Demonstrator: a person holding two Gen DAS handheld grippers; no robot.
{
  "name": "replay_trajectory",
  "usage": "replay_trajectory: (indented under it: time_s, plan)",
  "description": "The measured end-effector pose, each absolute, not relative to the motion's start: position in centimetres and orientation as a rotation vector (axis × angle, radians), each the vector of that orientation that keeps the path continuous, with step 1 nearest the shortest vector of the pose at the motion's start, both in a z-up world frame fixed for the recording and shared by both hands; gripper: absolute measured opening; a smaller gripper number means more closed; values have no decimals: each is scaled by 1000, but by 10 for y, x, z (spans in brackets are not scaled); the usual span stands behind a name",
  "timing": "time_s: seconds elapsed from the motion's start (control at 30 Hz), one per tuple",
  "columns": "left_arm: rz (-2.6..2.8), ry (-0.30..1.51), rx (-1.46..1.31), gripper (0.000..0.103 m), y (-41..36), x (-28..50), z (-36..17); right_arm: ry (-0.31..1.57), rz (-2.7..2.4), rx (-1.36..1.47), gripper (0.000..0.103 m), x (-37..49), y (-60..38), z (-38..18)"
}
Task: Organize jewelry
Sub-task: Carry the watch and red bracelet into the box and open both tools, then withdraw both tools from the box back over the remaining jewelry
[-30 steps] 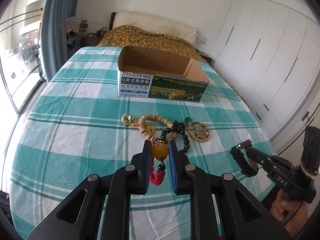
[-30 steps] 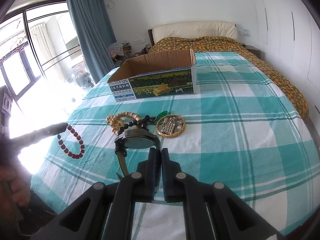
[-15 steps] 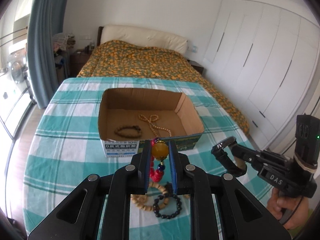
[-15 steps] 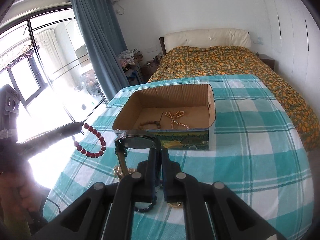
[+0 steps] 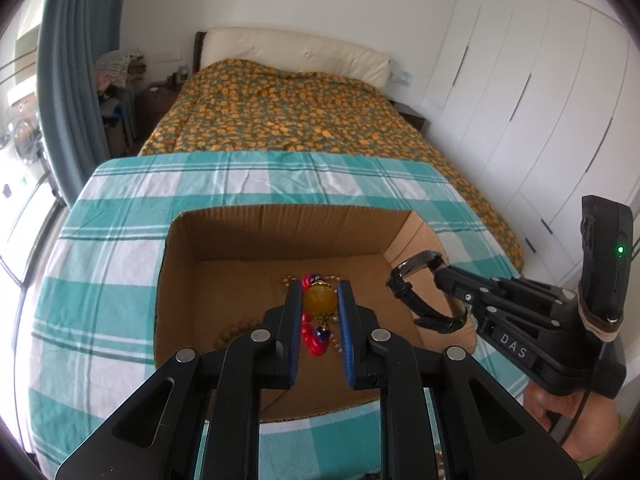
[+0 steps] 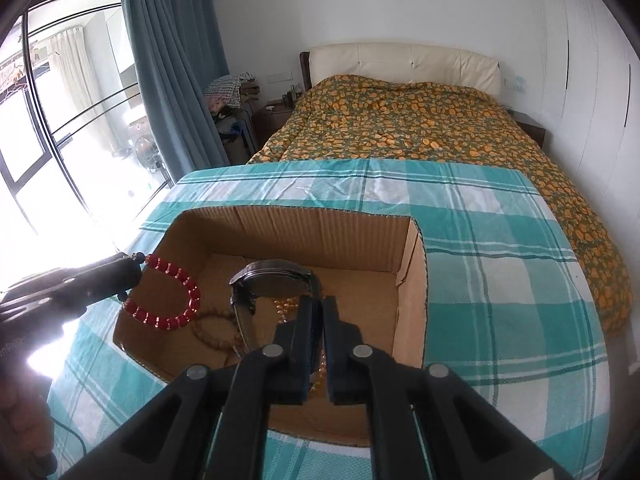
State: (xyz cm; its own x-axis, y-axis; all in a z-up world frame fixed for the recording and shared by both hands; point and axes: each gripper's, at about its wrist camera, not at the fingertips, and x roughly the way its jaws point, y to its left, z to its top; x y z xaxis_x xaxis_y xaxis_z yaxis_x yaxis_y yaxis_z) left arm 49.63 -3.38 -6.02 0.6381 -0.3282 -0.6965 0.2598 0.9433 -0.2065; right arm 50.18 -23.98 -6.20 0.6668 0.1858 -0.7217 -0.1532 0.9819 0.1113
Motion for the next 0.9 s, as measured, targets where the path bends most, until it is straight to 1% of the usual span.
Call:
replay_trajectory:
  time_s: [0.07, 0.2, 0.23, 0.27, 0.3, 0.33, 0.37, 0.4, 0.5, 0.57, 0.77, 0.9]
  plan:
    - [-328, 834, -86, 16, -36, 508, -72, 839, 179, 41, 6, 513, -241, -74]
    - [-299, 848, -60, 17, -38, 520, -93, 859, 146, 44, 14, 524, -244, -90]
    - [-286, 845, -55, 19, -37, 521, -96, 858, 136, 48, 26, 525, -244, -92]
    - [-277, 841, -54, 31, -36, 520, -99, 851, 136, 57, 46, 526, -245, -92]
    - [-268, 841, -54, 44, -34, 519, -102, 838, 141, 68, 55, 525, -246, -92]
    - [-253, 838, -57, 71, -33, 516, -104, 823, 147, 72, 61, 523, -245, -90]
    - [-232, 826, -59, 86, -30, 513, -104, 813, 151, 67, 61, 520, -243, -88]
    - [-221, 812, -57, 88, -29, 508, -104, 805, 153, 56, 61, 518, -242, -87]
    - [-220, 804, -31, 88, -27, 493, -101, 770, 157, 10, 62, 504, -236, -81]
    - [-214, 790, -21, 89, -23, 480, -98, 748, 156, -13, 65, 492, -234, -78]
    - [-211, 763, -20, 94, -11, 427, -86, 682, 149, -42, 68, 435, -230, -62]
    - [-200, 757, 1, 95, -4, 385, -85, 663, 142, -67, 69, 392, -229, -58]
